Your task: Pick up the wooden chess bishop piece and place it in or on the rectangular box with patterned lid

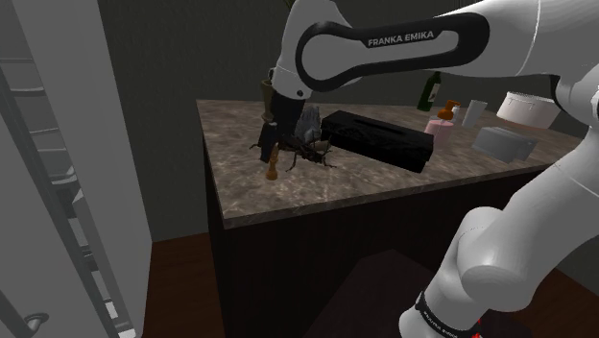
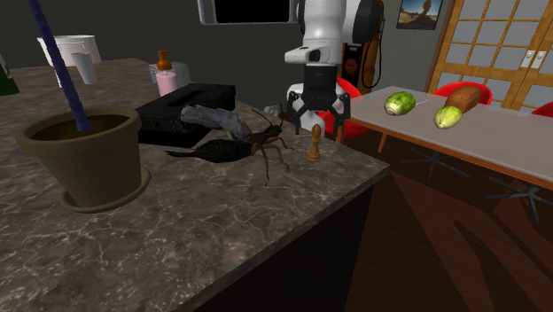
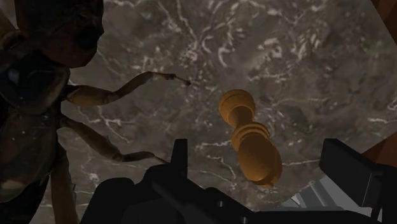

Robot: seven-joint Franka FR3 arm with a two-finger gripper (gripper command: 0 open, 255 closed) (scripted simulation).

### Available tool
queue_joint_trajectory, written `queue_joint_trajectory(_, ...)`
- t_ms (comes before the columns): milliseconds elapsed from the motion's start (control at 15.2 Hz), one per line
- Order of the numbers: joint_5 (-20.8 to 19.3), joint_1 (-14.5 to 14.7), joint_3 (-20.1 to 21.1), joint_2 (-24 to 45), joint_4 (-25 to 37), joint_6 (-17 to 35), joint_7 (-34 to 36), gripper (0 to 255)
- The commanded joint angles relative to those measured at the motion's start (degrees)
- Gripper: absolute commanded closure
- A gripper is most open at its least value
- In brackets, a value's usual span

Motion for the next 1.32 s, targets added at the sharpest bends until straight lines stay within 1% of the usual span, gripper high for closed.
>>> queue_joint_trajectory(0, 0.0, 0.0, 0.0, 0.1, -0.3, 0.5, 0.0, 0)
queue_joint_trajectory(396, 0.0, 0.0, 0.0, 0.1, -0.3, 0.5, 0.0, 0)
queue_joint_trajectory(462, 0.0, 0.0, 0.0, 0.1, -0.3, 0.5, 0.0, 255)
queue_joint_trajectory(1056, 0.0, 0.0, 0.0, 0.1, -0.3, 0.5, 0.0, 255)
queue_joint_trajectory(1254, 0.0, 0.0, 0.0, 0.0, 1.8, -1.8, 0.1, 255)
